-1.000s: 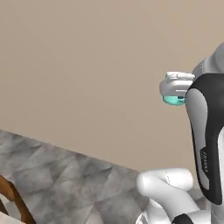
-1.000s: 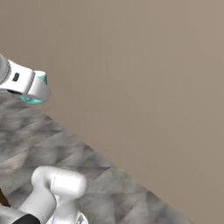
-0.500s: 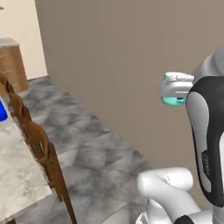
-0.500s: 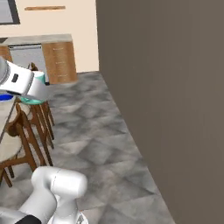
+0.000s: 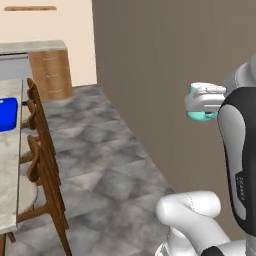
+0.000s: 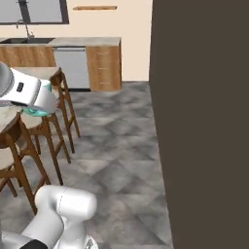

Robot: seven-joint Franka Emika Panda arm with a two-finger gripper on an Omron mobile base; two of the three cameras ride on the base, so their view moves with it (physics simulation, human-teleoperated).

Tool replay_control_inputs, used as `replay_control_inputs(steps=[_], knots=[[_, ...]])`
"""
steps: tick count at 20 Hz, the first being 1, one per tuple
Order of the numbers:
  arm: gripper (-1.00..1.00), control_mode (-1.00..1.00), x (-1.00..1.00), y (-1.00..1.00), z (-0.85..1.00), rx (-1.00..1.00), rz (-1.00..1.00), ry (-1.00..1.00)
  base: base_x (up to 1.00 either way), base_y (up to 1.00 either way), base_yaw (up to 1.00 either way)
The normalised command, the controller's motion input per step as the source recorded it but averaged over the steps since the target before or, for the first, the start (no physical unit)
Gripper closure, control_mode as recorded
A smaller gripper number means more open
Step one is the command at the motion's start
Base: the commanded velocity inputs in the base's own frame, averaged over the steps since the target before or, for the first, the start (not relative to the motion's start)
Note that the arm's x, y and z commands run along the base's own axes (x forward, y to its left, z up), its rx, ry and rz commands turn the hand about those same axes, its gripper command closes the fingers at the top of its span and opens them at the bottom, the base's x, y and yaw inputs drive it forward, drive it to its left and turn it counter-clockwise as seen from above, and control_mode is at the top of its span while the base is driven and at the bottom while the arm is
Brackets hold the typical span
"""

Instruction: There is a tray on the dining counter. Grab the cup, mug, and pitcher and place them on the tray. The pitcher may be placed next to the tray if it cannot fit the tray.

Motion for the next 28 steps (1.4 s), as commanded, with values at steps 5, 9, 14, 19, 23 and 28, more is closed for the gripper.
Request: replay_control_inputs(steps=[5,9,14,19,23,28], knots=[[1.0,1.0,0.0,0.0,0.0,0.0,0.0,0.0,0.73,-0.62,0.58],[1.0,1.0,0.0,0.0,0.0,0.0,0.0,0.0,0.98,0.0,0.18],[1.0,1.0,0.0,0.0,0.0,0.0,0.0,0.0,1.0,0.0,0.12],[1.0,1.0,0.0,0.0,0.0,0.0,0.0,0.0,1.0,-0.03,0.15],[1.0,1.0,0.0,0.0,0.0,0.0,0.0,0.0,1.0,-0.09,0.17],[1.0,1.0,0.0,0.0,0.0,0.0,0.0,0.0,1.0,-0.09,0.17]])
